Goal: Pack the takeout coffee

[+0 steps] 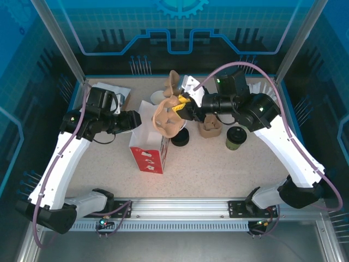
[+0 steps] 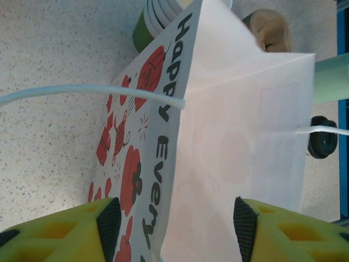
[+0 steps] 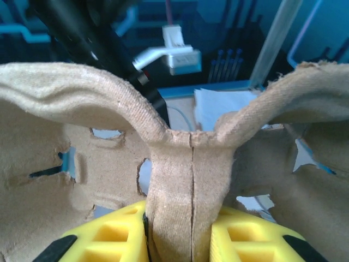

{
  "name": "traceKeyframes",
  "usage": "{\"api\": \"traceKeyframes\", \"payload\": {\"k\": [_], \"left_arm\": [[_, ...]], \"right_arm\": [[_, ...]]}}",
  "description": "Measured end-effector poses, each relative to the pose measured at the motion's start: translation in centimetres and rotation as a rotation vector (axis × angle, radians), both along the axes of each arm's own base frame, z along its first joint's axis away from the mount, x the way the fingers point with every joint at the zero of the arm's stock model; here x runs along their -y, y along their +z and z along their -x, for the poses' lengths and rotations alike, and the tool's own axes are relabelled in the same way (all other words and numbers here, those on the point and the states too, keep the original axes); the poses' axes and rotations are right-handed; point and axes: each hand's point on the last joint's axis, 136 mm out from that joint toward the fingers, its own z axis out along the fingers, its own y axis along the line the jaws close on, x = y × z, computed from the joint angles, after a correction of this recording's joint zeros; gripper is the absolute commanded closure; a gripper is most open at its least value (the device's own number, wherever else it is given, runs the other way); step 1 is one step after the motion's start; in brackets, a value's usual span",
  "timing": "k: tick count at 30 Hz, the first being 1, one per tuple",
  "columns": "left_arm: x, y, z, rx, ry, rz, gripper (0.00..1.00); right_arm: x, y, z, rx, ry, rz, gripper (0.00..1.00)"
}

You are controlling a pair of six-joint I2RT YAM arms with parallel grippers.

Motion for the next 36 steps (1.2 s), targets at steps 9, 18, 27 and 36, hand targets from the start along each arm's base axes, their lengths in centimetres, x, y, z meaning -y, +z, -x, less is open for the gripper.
{"api": "traceKeyframes", "payload": {"k": [9,18,27,36], "left_arm": [[0.1,-2.0,0.2,-0.040,-0.016,-0.011,0.79],[1.9,-2.0,0.5,-0.050,-0.035,0.085,0.93],[4.7,-1.5,1.2,-0.052,-0.083,0.140,0.93],[4.8,-1.8,1.4,-0.065,-0.075,0.137,0.93]], "right_arm": [[-2.6,0.0,1.8,-0.256,0.112,-0.127,0.75],[-4.1,-2.1,2.6,-0.433,0.199,-0.111,0.75],[-6.8,-6.4,1.7,-0.635,0.270,-0.033,0.77],[-6.1,-8.6,0.3,-0.693,0.239,0.023,0.78]]}}
